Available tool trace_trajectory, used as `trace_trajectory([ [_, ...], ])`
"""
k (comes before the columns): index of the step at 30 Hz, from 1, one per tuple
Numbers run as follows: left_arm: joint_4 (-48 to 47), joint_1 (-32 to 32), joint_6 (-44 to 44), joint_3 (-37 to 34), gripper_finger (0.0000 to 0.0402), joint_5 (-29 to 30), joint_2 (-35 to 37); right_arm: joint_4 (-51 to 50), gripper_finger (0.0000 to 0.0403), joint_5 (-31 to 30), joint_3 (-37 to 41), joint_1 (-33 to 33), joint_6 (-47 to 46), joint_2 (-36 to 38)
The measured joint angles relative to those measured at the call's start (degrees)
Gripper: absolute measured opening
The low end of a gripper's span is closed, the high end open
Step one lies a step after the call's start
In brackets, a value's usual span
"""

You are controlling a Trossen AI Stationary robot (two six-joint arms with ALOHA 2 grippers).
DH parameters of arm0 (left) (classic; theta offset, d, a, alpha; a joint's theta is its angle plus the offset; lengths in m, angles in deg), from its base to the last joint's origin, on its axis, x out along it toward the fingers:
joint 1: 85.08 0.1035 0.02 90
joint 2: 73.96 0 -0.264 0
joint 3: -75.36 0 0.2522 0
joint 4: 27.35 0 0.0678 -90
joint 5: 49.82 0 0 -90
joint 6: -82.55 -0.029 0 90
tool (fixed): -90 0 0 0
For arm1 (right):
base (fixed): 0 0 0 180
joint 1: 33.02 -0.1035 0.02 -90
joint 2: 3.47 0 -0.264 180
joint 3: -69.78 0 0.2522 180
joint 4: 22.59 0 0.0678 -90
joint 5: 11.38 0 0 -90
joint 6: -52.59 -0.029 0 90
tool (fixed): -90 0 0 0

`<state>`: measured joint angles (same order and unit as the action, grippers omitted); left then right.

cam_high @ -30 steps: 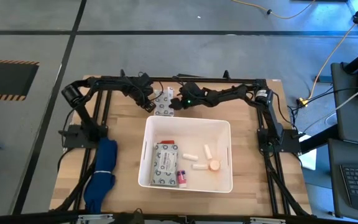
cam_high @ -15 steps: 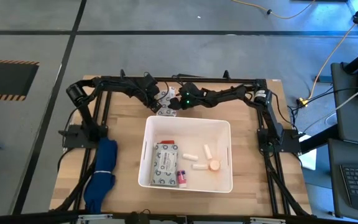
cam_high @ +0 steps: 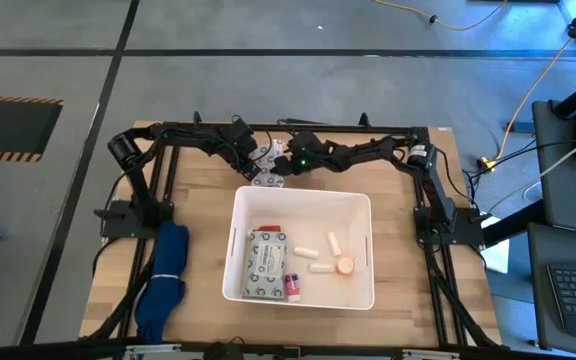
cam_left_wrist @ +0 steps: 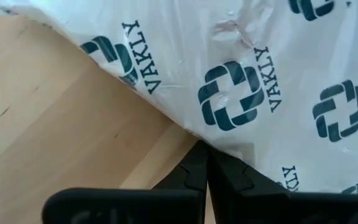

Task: Pick & place medical supplies in basket/bin
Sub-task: Put the white mailer bag into the white bin

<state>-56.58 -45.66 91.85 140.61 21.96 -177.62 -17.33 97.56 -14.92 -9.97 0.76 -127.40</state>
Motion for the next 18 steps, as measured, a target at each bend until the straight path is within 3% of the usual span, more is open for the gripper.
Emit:
trace_trajectory([
  [18, 0.07, 0.00, 0.44, -0.07, 0.0003, -0.59, -0.02, -1.10, 0.0245, 1.06, -1.11, -0.50, -1.71, -0.14],
])
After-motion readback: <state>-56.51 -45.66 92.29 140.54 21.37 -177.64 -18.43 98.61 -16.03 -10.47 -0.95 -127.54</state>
